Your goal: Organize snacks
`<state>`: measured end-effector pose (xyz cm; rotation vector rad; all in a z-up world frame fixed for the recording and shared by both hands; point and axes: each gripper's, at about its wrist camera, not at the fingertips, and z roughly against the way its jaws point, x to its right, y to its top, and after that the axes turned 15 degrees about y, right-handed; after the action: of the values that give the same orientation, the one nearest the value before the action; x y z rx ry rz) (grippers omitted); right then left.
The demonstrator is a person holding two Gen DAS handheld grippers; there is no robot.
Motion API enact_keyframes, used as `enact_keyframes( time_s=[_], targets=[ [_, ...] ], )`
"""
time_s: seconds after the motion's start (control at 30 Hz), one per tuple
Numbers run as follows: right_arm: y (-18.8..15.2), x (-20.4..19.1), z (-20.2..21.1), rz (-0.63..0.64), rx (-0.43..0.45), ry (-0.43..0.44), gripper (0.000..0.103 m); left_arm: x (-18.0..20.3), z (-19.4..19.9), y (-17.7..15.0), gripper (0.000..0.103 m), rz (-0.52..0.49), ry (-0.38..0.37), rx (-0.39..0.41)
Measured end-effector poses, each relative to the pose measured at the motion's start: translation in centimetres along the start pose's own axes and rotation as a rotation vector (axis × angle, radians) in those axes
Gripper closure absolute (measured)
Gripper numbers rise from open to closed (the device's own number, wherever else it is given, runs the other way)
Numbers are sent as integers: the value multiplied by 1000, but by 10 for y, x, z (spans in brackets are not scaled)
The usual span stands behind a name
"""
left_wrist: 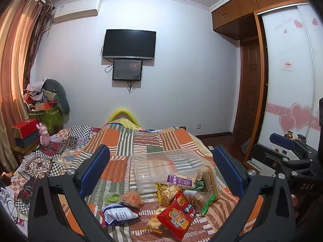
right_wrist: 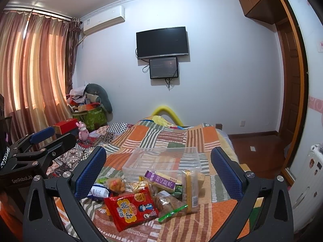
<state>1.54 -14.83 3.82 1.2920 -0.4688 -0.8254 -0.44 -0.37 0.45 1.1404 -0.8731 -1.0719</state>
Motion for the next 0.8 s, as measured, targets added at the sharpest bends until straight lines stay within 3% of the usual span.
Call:
enact_keyframes(
  time_s=[0.8],
  targets=[
    [2,0,2,2,12,-2,0,-1,-1,-1,0,3,-8,-4]
  ],
)
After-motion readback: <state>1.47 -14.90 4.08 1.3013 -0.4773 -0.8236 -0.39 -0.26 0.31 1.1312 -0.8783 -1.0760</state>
